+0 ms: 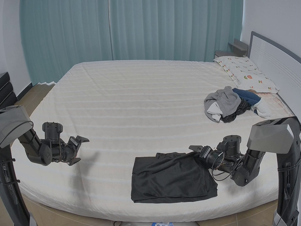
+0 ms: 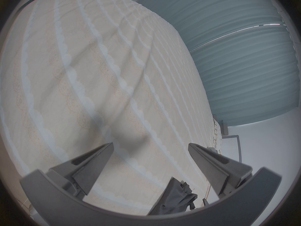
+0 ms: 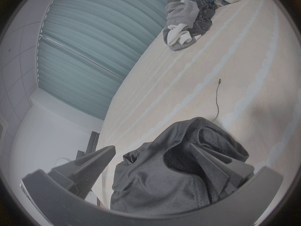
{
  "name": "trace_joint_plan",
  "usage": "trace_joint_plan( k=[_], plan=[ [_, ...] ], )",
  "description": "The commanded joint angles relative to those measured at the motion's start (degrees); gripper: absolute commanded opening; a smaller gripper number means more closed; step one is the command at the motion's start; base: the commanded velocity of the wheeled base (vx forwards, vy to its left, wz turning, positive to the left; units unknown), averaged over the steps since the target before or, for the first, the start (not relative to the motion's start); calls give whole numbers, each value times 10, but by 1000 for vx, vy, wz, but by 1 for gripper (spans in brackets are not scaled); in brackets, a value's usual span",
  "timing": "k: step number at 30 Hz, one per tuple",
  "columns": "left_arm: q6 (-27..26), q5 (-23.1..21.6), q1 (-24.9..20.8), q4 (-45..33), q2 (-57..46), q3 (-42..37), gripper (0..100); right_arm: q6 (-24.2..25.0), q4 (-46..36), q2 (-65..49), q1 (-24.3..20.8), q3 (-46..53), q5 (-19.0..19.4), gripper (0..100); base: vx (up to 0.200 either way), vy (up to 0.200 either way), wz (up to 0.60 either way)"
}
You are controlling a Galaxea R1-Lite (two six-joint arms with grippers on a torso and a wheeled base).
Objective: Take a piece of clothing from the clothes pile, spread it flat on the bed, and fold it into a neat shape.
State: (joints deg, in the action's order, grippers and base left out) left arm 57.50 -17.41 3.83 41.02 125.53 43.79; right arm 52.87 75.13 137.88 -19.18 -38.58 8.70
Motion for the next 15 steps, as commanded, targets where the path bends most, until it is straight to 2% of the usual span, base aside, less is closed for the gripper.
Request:
trace_joint_plan(
  k=[1,2,3,11,15],
  plan=[
    [1,0,0,0,1,0,100,-2,-1,10,-2,-1,-1,100,0,0,0],
    [1,0,0,0,1,0,100,-5,-1,10,-2,-1,-1,100,0,0,0],
    [0,0,0,0,2,0,100,-8,-1,10,-2,-1,-2,0,0,0,0],
    [1,0,0,0,1,0,100,-20,-6,1,1,10,-7,0,0,0,0],
    [1,0,0,0,2,0,100,-29,-5,-11,22,23,-7,0,0,0,0]
  ],
)
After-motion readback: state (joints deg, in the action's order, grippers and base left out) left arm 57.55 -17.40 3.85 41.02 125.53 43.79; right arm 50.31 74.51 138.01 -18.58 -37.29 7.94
